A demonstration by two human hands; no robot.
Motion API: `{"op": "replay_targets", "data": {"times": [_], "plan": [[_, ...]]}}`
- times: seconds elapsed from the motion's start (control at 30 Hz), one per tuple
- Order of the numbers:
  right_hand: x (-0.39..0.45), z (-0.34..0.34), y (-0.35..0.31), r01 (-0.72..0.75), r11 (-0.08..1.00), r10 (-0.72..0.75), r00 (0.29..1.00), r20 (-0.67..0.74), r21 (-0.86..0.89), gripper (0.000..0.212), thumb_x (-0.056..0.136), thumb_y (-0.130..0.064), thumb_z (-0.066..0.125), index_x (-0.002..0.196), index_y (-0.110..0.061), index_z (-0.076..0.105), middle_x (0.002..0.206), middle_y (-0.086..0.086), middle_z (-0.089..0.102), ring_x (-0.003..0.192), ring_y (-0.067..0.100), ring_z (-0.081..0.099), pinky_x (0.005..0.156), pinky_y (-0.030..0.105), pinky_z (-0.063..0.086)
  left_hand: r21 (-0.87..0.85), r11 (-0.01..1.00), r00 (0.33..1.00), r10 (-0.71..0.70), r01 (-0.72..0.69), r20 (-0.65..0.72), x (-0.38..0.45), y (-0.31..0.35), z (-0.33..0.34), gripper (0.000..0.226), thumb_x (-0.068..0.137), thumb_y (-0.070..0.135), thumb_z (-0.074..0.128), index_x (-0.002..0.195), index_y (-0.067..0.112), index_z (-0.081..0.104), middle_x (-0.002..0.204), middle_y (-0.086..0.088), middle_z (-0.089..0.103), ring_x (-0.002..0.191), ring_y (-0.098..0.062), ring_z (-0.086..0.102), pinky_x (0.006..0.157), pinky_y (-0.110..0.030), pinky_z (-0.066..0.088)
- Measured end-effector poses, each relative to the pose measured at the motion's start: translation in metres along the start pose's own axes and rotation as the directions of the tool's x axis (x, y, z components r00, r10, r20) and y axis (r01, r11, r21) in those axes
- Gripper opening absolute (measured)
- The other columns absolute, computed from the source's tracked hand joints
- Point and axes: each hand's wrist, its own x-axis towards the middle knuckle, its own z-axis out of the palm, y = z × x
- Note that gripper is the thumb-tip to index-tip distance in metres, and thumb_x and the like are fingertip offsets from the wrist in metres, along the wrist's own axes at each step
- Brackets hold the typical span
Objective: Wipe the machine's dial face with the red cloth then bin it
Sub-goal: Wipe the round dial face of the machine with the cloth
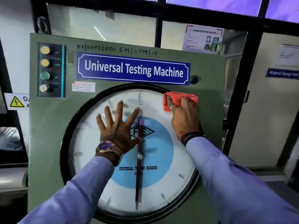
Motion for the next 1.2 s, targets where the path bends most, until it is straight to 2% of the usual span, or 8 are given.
{"op": "replay_targets", "data": {"times": [0.23, 0.33, 0.47, 0.6, 0.77, 0.9, 1.07, 1.2], "plan": [[0.019, -0.001, -0.053, 0.027, 0.997, -0.025, 0.999, -0.027, 0.078, 0.064, 0.108, -0.016, 0.048, 0.168, -0.035, 0.039, 0.142, 0.022, 0.046, 0.128, 0.045, 0.048, 0.116, 0.056, 0.041, -0.016, 1.000, 1.000, -0.009, 0.009, 0.004, 0.000, -0.026, -0.003, 0.132, 0.066, 0.097, 0.067, 0.158, 0.066, -0.023, 0.178, -0.005, -0.031, 0.163, -0.055, -0.021, 0.129, -0.078, 0.009], [0.027, -0.006, -0.079, 0.117, 0.987, -0.113, 0.993, -0.045, 0.109, 0.071, 0.100, -0.018, 0.063, 0.166, -0.035, 0.044, 0.137, 0.022, 0.048, 0.126, 0.046, 0.048, 0.117, 0.059, 0.040, -0.006, 1.000, 1.000, 0.008, -0.008, -0.005, -0.001, -0.030, -0.009, 0.128, 0.067, 0.099, 0.064, 0.159, 0.067, -0.019, 0.180, -0.002, -0.025, 0.165, -0.053, -0.010, 0.127, -0.076, 0.017], [0.015, 0.003, -0.050, 0.034, 0.992, -0.023, 0.996, -0.085, 0.120, 0.073, 0.101, -0.006, 0.044, 0.164, -0.041, 0.043, 0.134, 0.024, 0.050, 0.122, 0.047, 0.051, 0.111, 0.059, 0.046, -0.001, 0.999, 0.996, 0.048, -0.049, -0.072, -0.002, -0.054, -0.011, 0.118, 0.071, 0.099, 0.059, 0.165, 0.064, -0.004, 0.183, -0.009, -0.004, 0.165, -0.048, 0.008, 0.127, -0.071, 0.021], [0.017, 0.005, -0.071, -0.010, 0.993, 0.022, 0.995, -0.097, 0.120, 0.070, 0.101, -0.005, 0.050, 0.165, -0.032, 0.044, 0.135, 0.024, 0.050, 0.123, 0.047, 0.050, 0.112, 0.057, 0.044, -0.051, 0.998, 0.993, 0.023, -0.029, -0.114, -0.005, -0.052, -0.004, 0.117, 0.070, 0.100, 0.060, 0.167, 0.062, 0.005, 0.183, -0.015, -0.002, 0.166, -0.051, 0.006, 0.131, -0.068, 0.014], [0.022, -0.002, -0.128, 0.133, 0.985, -0.119, 0.985, -0.126, 0.108, 0.066, 0.101, -0.019, 0.046, 0.166, -0.031, 0.043, 0.135, 0.022, 0.052, 0.121, 0.045, 0.051, 0.110, 0.058, 0.044, -0.096, 0.995, 0.980, -0.027, 0.009, -0.197, -0.010, -0.050, 0.003, 0.120, 0.065, 0.101, 0.063, 0.168, 0.056, 0.022, 0.182, -0.021, 0.007, 0.166, -0.051, 0.014, 0.131, -0.069, 0.018], [0.018, 0.002, -0.098, 0.109, 0.990, -0.093, 0.982, -0.166, 0.090, 0.062, 0.104, -0.016, 0.058, 0.162, -0.035, 0.049, 0.128, 0.022, 0.056, 0.116, 0.046, 0.054, 0.103, 0.060, 0.053, -0.118, 0.992, 0.983, -0.073, 0.053, -0.171, -0.018, -0.053, 0.004, 0.126, 0.064, 0.104, 0.060, 0.170, 0.055, 0.013, 0.182, -0.022, -0.007, 0.167, -0.049, 0.004, 0.132, -0.069, 0.014], [0.012, 0.007, -0.082, -0.080, 0.993, 0.091, 0.987, -0.134, 0.084, 0.067, 0.102, -0.006, 0.048, 0.165, -0.028, 0.045, 0.138, 0.025, 0.051, 0.124, 0.048, 0.051, 0.112, 0.058, 0.045, -0.141, 0.989, 0.981, -0.060, 0.035, -0.182, -0.020, -0.054, 0.008, 0.128, 0.065, 0.102, 0.063, 0.171, 0.053, 0.009, 0.181, -0.025, -0.010, 0.168, -0.049, 0.000, 0.133, -0.067, 0.010], [0.018, 0.002, -0.143, 0.044, 0.988, -0.029, 0.994, -0.103, 0.145, 0.068, 0.102, -0.012, 0.054, 0.167, -0.025, 0.041, 0.144, 0.023, 0.048, 0.132, 0.046, 0.046, 0.116, 0.059, 0.041, -0.161, 0.986, 0.977, -0.069, 0.036, -0.203, -0.021, -0.056, 0.011, 0.128, 0.064, 0.103, 0.061, 0.172, 0.048, 0.018, 0.181, -0.026, -0.001, 0.168, -0.049, 0.005, 0.133, -0.067, 0.014]]}}
